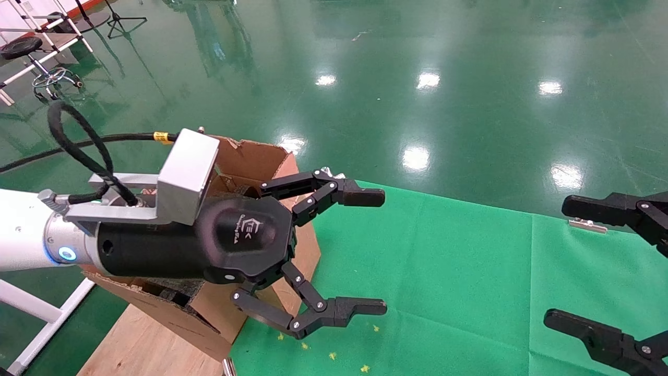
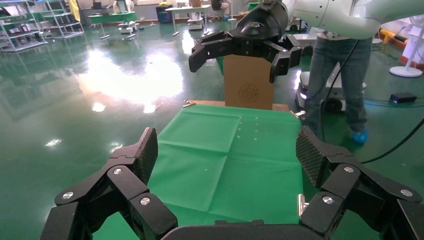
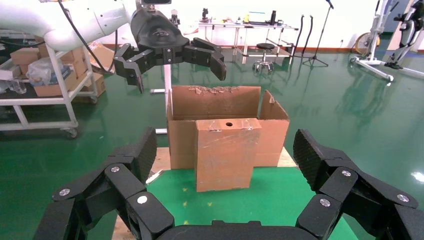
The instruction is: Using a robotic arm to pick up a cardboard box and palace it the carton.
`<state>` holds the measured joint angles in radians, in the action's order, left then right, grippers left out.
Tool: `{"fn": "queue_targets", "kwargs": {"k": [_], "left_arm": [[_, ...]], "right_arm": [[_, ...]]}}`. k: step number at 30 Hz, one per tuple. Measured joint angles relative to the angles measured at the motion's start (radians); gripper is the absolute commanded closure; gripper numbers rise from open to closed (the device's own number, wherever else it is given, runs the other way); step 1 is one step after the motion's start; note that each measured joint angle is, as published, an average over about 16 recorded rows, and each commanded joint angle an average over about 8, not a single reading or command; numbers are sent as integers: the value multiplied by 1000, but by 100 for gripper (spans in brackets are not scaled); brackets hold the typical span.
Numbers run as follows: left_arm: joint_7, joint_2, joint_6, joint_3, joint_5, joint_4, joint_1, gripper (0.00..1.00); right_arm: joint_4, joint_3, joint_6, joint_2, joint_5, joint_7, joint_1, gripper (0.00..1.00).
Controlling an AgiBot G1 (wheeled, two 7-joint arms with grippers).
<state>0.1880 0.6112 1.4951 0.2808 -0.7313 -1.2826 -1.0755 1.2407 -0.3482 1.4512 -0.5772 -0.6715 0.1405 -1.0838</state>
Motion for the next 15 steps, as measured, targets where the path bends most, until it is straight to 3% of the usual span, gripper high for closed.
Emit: {"fn": "queue_targets", "kwargs": {"k": [15], "left_arm": [[-1, -1, 0, 0, -2, -1, 0, 0]], "right_arm": [[0, 0, 0, 0, 0, 0, 0, 0]]}}
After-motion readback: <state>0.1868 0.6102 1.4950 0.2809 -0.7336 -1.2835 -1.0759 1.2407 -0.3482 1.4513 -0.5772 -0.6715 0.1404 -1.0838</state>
